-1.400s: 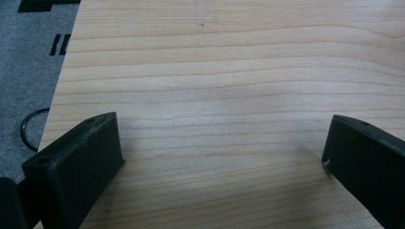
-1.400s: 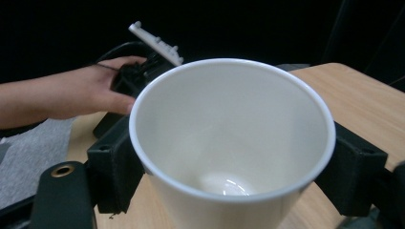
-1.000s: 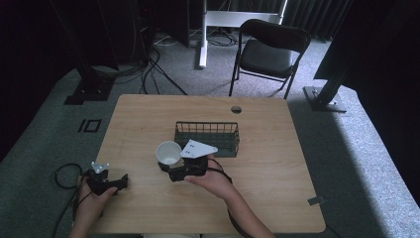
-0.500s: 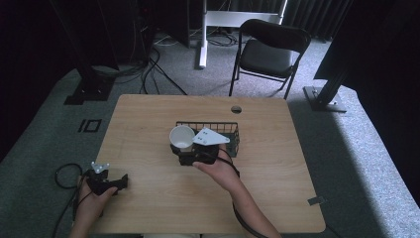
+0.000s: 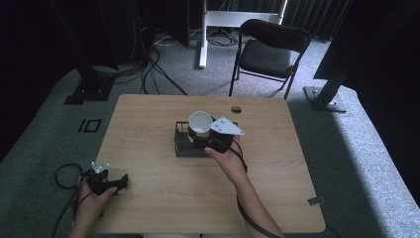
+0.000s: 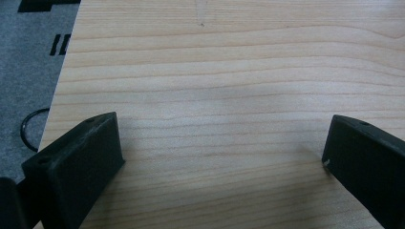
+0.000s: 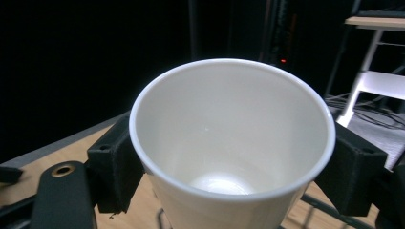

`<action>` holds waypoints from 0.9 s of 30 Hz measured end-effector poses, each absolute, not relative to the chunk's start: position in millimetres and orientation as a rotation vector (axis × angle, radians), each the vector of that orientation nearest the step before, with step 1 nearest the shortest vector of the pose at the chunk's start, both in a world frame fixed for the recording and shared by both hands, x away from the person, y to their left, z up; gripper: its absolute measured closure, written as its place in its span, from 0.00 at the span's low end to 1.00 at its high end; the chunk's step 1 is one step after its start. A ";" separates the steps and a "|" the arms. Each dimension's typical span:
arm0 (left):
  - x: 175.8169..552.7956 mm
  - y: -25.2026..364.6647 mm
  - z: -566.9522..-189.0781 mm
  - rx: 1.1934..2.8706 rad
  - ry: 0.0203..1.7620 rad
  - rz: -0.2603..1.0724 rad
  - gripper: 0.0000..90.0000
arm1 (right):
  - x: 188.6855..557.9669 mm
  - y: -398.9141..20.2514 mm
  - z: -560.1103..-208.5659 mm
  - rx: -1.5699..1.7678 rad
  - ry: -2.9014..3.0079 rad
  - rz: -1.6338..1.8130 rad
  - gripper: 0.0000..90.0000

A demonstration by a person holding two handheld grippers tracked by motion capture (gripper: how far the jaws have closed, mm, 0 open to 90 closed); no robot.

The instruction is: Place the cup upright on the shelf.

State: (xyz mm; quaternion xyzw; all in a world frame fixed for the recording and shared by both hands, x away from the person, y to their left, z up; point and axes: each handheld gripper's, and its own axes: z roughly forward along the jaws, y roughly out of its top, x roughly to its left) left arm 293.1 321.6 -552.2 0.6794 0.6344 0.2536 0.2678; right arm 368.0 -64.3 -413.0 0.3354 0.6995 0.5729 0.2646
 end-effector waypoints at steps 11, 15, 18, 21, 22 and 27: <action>293.1 321.6 -552.2 1.833 1.711 0.685 0.00 | 384.4 -77.6 -415.2 0.996 1.833 1.412 0.22; 293.1 321.6 -552.2 1.833 1.711 0.685 0.00 | 392.5 -83.4 -419.6 1.038 1.817 1.365 0.22; 293.1 321.6 -552.3 1.832 1.711 0.685 0.00 | 396.7 -84.9 -423.7 1.066 1.817 1.327 0.22; 293.1 321.6 -552.2 1.832 1.711 0.685 0.00 | 399.6 -85.9 -428.2 1.093 1.819 1.300 0.22; 293.1 321.6 -552.2 1.832 1.711 0.685 0.00 | 400.7 -86.4 -430.1 1.097 1.820 1.294 0.22; 293.1 321.6 -552.2 1.832 1.711 0.684 0.00 | 404.6 -87.7 -438.4 1.122 1.815 1.298 0.22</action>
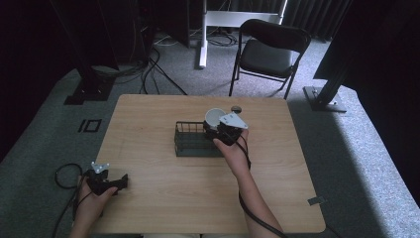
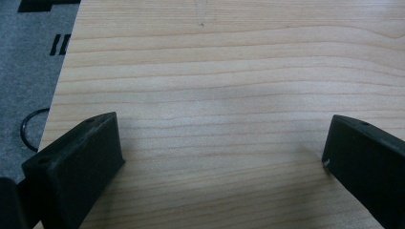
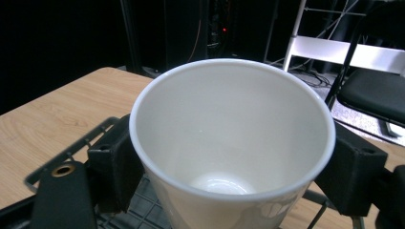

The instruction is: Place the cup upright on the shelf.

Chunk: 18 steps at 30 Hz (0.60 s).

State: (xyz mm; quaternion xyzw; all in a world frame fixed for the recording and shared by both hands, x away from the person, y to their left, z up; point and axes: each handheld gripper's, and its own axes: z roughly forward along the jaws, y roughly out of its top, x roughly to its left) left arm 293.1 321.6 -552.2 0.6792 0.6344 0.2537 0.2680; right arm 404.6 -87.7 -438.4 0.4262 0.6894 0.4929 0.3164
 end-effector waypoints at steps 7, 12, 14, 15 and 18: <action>293.1 321.6 -552.2 1.833 1.711 0.685 0.00 | 408.0 -87.3 -452.9 1.157 1.834 1.280 0.22; 293.1 321.6 -552.2 1.833 1.711 0.685 0.00 | 409.8 -86.6 -459.8 1.169 1.835 1.270 0.22; 293.1 321.6 -552.2 1.833 1.711 0.685 0.00 | 410.3 -86.6 -462.1 1.179 1.838 1.268 0.22; 293.1 321.6 -552.2 1.833 1.711 0.685 0.00 | 410.5 -86.5 -463.1 1.179 1.843 1.265 0.22; 293.1 321.6 -552.2 1.833 1.711 0.685 0.00 | 410.7 -85.8 -465.7 1.177 1.855 1.256 0.22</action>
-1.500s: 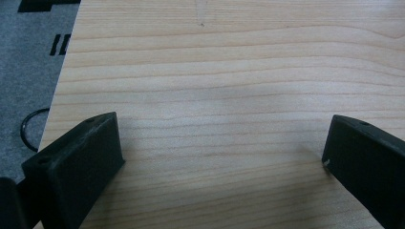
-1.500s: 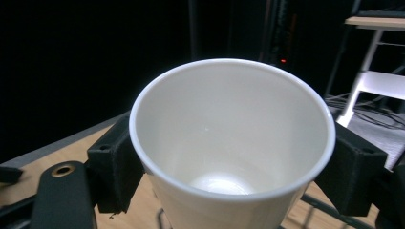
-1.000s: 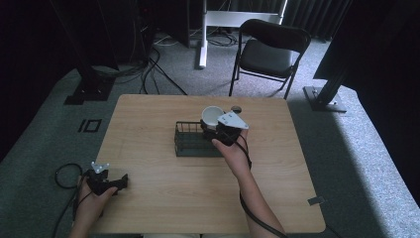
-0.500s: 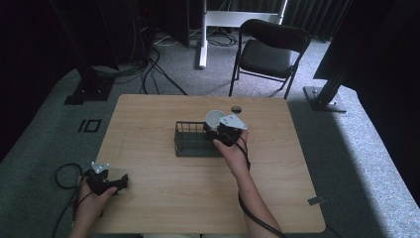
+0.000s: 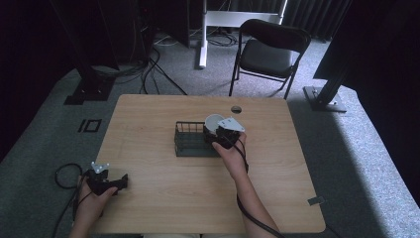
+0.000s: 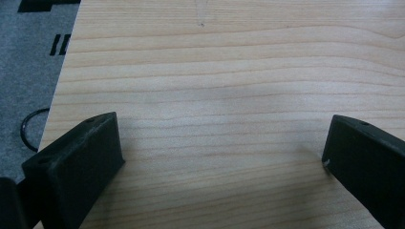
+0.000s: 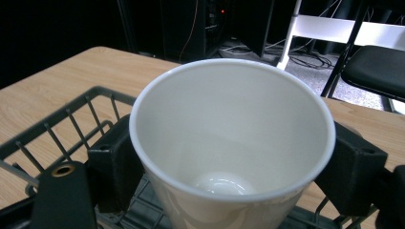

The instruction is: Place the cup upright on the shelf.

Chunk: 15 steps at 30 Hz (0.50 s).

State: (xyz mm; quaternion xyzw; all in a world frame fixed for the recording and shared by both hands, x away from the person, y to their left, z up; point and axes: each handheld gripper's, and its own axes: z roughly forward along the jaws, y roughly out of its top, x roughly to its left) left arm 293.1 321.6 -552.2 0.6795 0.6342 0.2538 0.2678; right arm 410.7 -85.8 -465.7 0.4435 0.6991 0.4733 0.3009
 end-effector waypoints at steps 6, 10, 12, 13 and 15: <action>293.1 321.6 -552.2 1.833 1.711 0.685 0.00 | 410.5 -86.1 -471.8 1.186 1.862 1.242 0.22; 293.1 321.6 -552.2 1.833 1.711 0.685 0.00 | 411.0 -87.1 -473.3 1.198 1.858 1.246 0.22; 293.1 321.6 -552.2 1.833 1.711 0.685 0.00 | 411.1 -86.5 -473.0 1.203 1.857 1.240 0.22; 293.1 321.6 -552.2 1.833 1.711 0.685 0.00 | 411.1 -86.0 -473.3 1.198 1.855 1.237 0.22; 293.0 321.6 -552.2 1.832 1.711 0.685 0.00 | 411.5 -86.1 -473.9 1.203 1.851 1.242 0.22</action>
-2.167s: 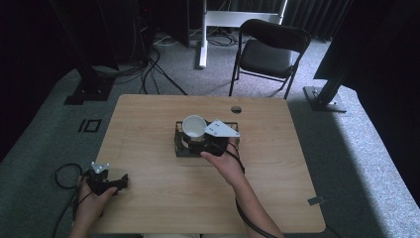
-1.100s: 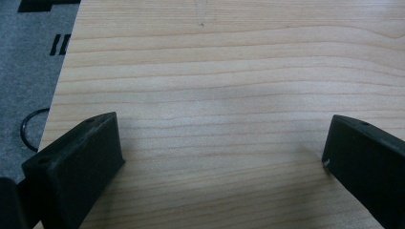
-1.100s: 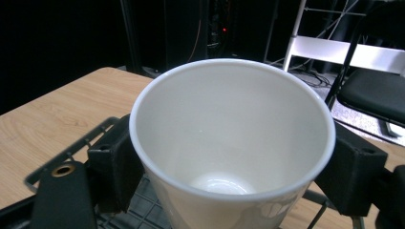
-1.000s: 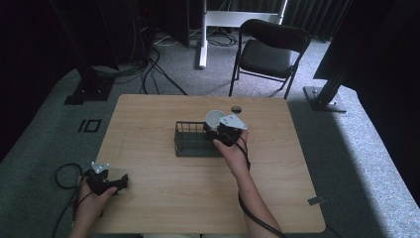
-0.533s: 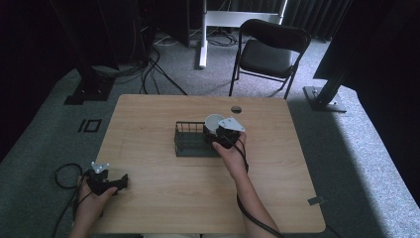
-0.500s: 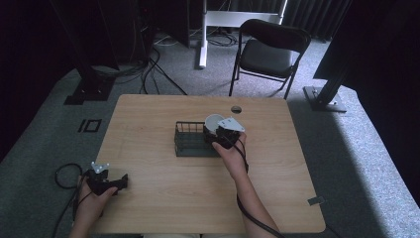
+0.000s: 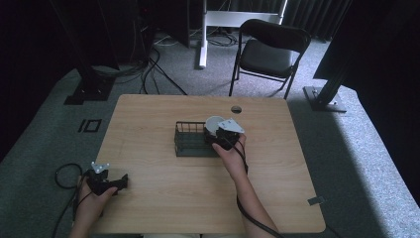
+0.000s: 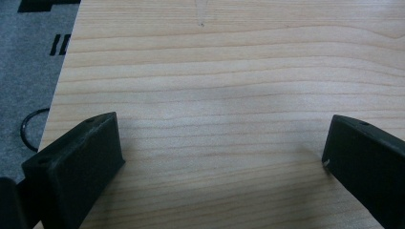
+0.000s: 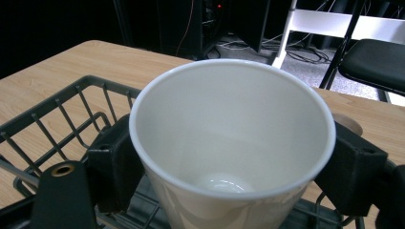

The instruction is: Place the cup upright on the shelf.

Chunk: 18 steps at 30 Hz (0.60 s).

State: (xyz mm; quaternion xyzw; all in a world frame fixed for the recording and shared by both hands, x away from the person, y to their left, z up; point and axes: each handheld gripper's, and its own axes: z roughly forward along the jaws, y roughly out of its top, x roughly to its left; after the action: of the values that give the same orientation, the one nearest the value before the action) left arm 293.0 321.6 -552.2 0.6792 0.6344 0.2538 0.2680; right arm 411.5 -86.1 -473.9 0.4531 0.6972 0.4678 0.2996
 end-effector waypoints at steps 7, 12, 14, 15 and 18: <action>293.1 321.6 -552.2 1.833 1.711 0.685 0.00 | 413.9 -87.8 -474.1 1.197 1.865 1.258 0.22; 293.1 321.6 -552.2 1.833 1.711 0.684 0.00 | 414.9 -88.1 -473.4 1.170 1.880 1.256 0.15; 293.1 321.6 -552.2 1.833 1.711 0.685 0.00 | 414.1 -88.7 -472.2 1.164 1.875 1.284 0.14; 293.1 321.6 -552.2 1.833 1.711 0.685 0.00 | 413.5 -88.7 -471.3 1.157 1.877 1.284 0.13; 293.1 321.6 -552.2 1.833 1.711 0.685 0.00 | 412.7 -90.6 -468.3 1.146 1.866 1.292 0.13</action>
State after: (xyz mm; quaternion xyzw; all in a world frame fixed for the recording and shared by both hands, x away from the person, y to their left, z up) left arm 293.1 321.6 -552.2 0.6794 0.6342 0.2538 0.2678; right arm 412.7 -90.6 -468.3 0.4306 0.7012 0.4856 0.2951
